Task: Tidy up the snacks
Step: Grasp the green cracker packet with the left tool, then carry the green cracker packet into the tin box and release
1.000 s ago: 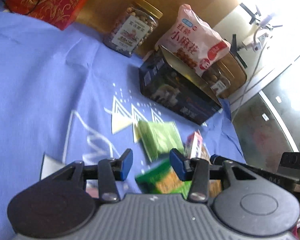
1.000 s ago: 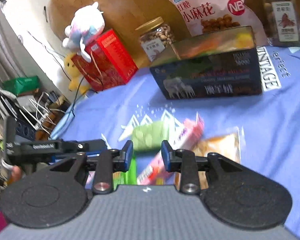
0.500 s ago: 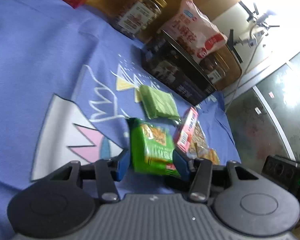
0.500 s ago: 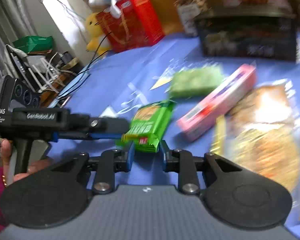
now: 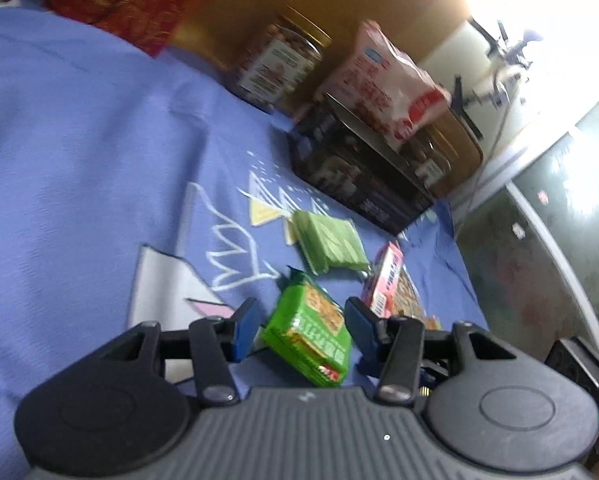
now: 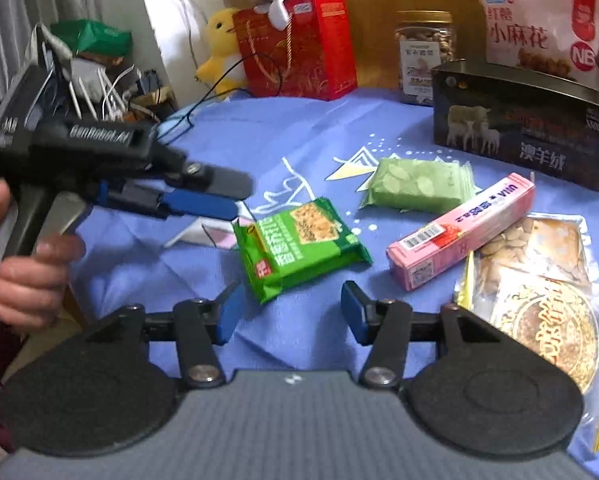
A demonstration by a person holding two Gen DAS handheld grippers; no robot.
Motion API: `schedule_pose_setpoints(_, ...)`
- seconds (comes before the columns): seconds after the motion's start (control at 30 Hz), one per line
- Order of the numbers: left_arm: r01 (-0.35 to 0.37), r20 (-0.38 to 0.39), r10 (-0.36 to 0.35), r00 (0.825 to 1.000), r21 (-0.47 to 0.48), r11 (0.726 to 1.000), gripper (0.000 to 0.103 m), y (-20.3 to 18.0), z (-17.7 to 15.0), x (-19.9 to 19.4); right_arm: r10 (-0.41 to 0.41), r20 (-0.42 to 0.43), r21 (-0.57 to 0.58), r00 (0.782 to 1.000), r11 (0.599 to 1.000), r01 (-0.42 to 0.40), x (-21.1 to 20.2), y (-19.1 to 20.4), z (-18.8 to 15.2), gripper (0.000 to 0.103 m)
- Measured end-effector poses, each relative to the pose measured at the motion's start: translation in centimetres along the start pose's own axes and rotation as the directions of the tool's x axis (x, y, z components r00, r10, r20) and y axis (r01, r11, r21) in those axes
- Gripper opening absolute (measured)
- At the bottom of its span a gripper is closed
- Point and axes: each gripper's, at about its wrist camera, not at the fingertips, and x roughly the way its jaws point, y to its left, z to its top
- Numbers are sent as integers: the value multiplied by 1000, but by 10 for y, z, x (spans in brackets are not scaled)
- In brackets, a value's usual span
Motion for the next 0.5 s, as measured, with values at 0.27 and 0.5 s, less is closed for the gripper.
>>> schedule_pose_setpoints(0.27,-47,-53,52,997,84,995,34,-8,-5,22,-81,33,-125,996,989,84,26,15,3,53)
schedule_pose_setpoints(0.5,-26,17,24,1000,114,993,34,-32,33,11,-61,164,-160,985,983,87,7,9,26,50)
